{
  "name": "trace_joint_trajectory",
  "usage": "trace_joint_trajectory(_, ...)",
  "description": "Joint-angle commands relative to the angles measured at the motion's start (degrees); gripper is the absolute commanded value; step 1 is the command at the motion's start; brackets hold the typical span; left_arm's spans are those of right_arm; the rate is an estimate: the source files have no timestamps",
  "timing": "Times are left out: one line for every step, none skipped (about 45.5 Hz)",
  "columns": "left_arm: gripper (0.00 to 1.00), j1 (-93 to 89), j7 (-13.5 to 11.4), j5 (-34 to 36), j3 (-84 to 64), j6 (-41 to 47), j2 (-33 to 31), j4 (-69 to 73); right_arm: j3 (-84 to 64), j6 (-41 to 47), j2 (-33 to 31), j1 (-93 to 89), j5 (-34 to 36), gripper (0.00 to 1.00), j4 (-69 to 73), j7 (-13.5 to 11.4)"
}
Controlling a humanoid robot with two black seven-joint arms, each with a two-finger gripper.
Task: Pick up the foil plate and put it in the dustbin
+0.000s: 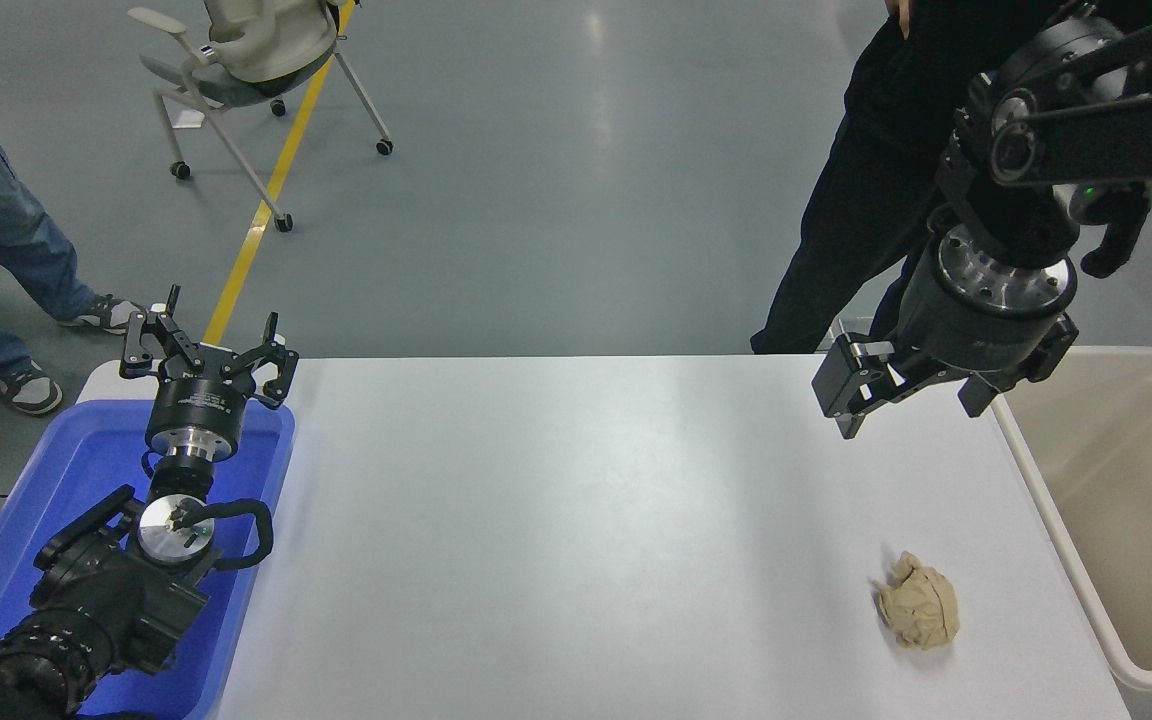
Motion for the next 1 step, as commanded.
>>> trace_joint_trajectory(0.99, 0.0, 0.0, 0.0, 0.0, 0.0, -0.05, -0.01, 0.13, 0.03, 0.06, 0.11, 0.44, 1.0, 0.08, -0.04)
